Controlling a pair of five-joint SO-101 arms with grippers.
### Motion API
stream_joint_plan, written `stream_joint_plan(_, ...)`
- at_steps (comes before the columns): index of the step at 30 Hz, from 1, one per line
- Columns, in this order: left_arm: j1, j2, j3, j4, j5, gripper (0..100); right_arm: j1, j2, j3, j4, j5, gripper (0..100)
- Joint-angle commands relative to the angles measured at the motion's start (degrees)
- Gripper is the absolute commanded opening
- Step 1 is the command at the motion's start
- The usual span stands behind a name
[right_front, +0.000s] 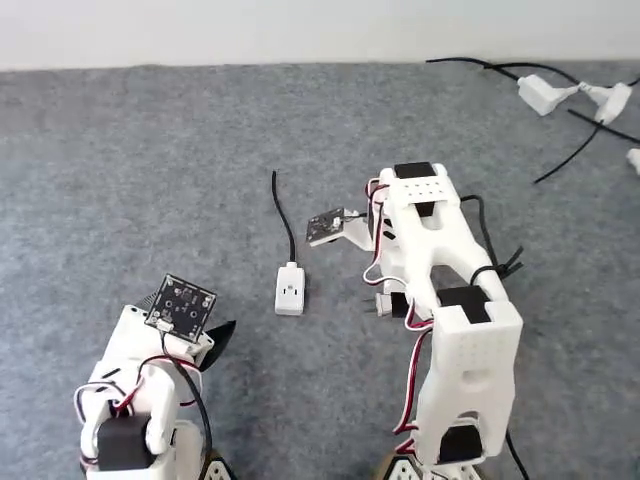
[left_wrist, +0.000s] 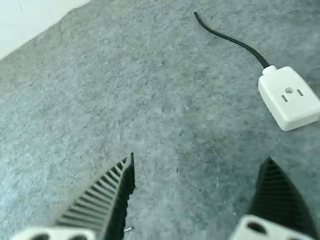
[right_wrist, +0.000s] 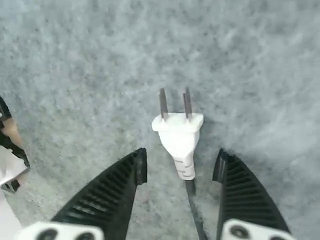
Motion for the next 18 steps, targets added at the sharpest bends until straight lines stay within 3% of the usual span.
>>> stream_joint_plan(1, -0.1, -1.1, -0.4, -0.4, -0.4, 37, -0.5, 0.7, 1.5, 0.0, -2.7, 24.1)
stream_joint_plan(6, -0.1, -1.1, -0.4, -0.4, -0.4, 37, -2.0, 1.4, 2.5, 0.3, -2.7, 22.6)
stream_joint_plan(11, -0.1, -1.1, -0.4, -0.4, -0.4, 37, -2.4, 1.7, 2.6, 0.4, -5.9, 9.9)
stream_joint_plan(18, -0.1, -1.1, -0.4, -0.4, -0.4, 37, -1.9, 3.3, 3.4, 4.6, -6.0, 13.6)
